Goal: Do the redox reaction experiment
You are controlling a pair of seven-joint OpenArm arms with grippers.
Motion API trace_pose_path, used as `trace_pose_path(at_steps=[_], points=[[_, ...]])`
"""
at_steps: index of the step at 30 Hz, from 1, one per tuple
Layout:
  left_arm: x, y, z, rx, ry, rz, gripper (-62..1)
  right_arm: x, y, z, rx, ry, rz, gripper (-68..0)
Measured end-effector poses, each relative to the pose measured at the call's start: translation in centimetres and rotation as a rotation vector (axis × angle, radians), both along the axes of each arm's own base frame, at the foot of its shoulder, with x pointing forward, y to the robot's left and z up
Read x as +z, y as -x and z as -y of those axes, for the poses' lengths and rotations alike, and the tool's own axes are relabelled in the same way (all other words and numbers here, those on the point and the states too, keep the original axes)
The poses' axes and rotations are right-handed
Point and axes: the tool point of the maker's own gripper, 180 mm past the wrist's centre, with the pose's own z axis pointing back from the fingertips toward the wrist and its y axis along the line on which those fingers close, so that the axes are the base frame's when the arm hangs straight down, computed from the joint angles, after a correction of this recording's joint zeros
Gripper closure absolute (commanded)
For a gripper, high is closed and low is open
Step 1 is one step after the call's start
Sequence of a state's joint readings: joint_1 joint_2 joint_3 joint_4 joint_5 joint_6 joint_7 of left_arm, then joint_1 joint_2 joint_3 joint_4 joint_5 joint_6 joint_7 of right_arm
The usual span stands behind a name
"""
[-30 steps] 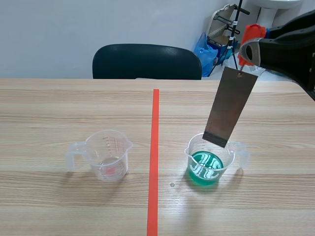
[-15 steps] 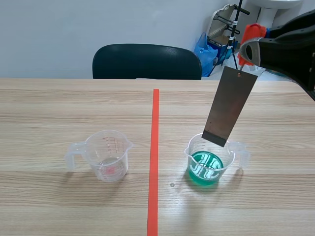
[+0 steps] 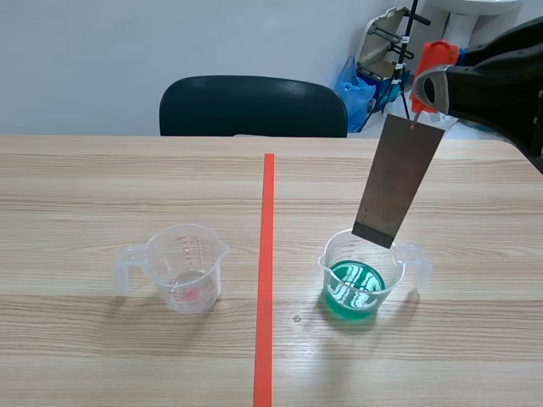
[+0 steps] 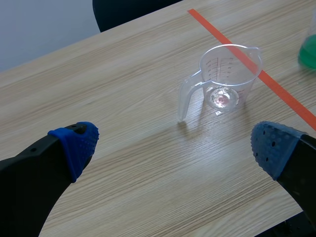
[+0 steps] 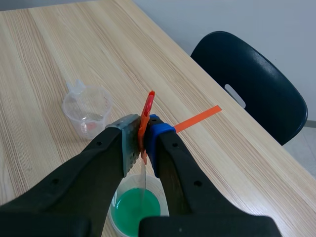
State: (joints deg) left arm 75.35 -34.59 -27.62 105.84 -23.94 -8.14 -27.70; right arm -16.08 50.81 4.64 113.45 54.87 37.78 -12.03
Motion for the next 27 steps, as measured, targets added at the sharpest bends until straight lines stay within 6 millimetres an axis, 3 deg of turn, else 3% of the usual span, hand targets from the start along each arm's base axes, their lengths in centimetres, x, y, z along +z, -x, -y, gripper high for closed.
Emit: trace_pose_path(at_steps=[11,12,14,15,23,27], points=[[0.1,-0.3,0.7,-0.038,0.022,0.0,-62.3,0.0,0.0,0.0,0.0,0.001,0.0,-0.6],[0.4,-0.7,0.8,-0.051,0.02,0.015,-57.9,0.0,0.0,0.0,0.0,0.001,0.0,-0.6],[1.1,-1.7,1.6,-0.099,0.034,0.046,-41.0,0.0,0.0,0.0,0.0,0.001,0.0,-0.6],[1.4,-2.1,2.1,-0.13,0.045,0.058,-35.6,0.0,0.0,0.0,0.0,0.001,0.0,-0.6],[2.9,-5.1,5.4,-0.265,0.141,0.125,-34.2,0.0,0.0,0.0,-0.001,0.002,0.002,-0.6],[1.9,-6.7,7.0,-0.313,0.168,0.107,-32.3,0.0,0.0,0.0,-0.001,0.002,0.002,-0.6]])
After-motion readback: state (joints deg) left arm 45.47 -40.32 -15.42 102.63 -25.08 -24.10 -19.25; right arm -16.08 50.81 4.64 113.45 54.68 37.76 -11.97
